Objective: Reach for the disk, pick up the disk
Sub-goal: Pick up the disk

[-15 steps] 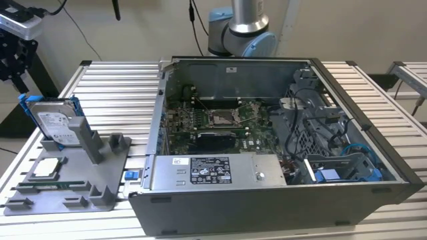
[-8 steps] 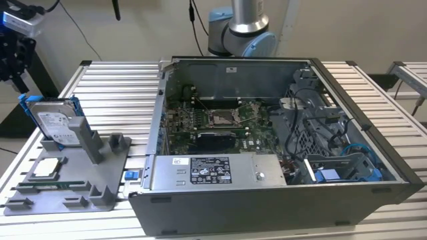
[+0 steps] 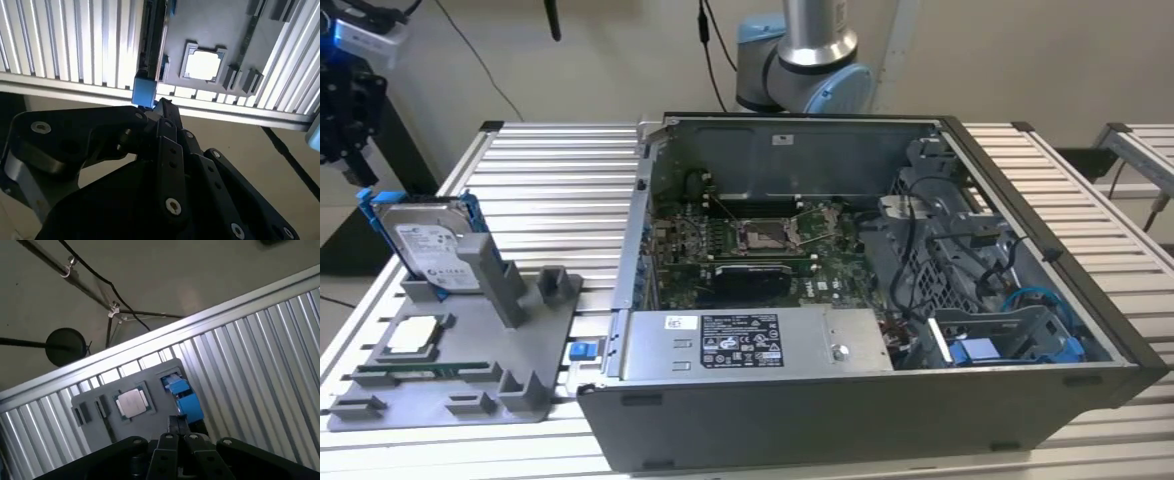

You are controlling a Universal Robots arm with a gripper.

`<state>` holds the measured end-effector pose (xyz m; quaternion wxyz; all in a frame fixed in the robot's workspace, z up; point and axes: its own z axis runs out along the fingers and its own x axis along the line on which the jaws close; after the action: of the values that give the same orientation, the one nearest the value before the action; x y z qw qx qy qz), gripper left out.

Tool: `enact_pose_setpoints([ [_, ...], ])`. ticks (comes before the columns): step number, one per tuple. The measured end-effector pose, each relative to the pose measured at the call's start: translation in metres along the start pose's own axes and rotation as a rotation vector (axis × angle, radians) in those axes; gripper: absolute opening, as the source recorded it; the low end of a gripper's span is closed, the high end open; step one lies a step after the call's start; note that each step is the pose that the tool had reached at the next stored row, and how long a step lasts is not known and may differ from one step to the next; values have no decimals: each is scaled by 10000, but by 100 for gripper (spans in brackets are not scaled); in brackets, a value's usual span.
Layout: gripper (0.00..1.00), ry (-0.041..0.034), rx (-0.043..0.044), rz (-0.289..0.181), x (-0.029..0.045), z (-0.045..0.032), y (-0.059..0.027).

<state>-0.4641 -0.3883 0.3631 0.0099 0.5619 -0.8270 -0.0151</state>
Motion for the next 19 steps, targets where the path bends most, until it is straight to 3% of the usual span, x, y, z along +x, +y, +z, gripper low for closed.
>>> enact_pose_setpoints([
  [19, 0, 123, 0, -3375, -2, 0, 1],
])
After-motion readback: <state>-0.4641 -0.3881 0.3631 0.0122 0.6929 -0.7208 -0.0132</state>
